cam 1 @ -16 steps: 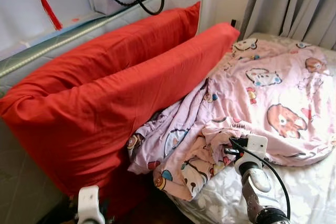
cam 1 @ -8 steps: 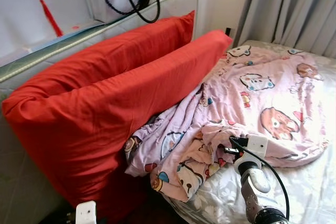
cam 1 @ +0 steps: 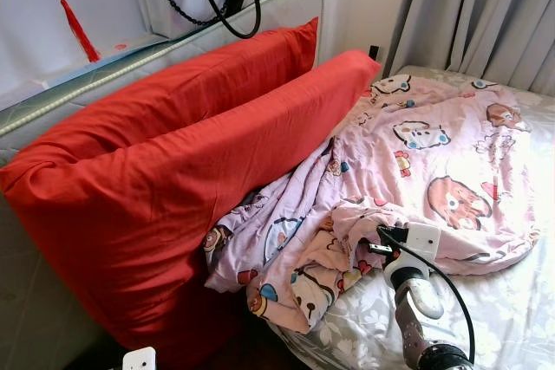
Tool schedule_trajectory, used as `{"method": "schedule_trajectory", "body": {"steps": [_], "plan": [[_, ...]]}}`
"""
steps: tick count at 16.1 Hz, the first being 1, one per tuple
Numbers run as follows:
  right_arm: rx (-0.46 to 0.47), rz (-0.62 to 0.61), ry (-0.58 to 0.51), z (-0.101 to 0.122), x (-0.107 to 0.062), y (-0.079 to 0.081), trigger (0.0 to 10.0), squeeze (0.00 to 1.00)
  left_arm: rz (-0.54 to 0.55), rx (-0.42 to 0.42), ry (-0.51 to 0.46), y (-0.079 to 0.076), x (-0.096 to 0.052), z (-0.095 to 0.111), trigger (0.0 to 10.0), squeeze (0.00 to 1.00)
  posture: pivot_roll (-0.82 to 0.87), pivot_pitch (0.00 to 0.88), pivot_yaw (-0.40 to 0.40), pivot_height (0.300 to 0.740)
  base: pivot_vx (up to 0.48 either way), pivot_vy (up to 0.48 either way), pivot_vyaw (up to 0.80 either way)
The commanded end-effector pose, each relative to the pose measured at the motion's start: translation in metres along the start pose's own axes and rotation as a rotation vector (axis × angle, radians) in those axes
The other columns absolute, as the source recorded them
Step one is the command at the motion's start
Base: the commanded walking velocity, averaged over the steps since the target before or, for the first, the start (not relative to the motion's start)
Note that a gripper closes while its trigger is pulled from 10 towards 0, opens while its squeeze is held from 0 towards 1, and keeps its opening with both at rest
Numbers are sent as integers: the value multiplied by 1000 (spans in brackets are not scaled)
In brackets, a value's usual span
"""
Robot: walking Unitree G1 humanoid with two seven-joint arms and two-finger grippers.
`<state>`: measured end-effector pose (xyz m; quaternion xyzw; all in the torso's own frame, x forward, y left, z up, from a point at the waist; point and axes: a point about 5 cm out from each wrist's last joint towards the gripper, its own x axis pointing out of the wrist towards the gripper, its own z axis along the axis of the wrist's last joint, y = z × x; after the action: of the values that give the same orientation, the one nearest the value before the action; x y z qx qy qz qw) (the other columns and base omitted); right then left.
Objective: Clean up the room
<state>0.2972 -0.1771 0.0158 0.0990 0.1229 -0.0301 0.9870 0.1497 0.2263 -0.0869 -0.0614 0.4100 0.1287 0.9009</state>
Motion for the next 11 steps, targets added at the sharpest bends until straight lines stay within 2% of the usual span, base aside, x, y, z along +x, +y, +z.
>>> {"method": "schedule_trajectory", "body": {"steps": [1,11], "plan": [[5,-5,-19,1,-1,1,10000,0,16,2,44,8,-3,-8,10000,0,83,0,23,740,0,0,0],[6,-14,-24,0,-2,0,10000,0,13,7,91,1,-2,-13,10000,0,81,0,28,740,0,0,0]]}}
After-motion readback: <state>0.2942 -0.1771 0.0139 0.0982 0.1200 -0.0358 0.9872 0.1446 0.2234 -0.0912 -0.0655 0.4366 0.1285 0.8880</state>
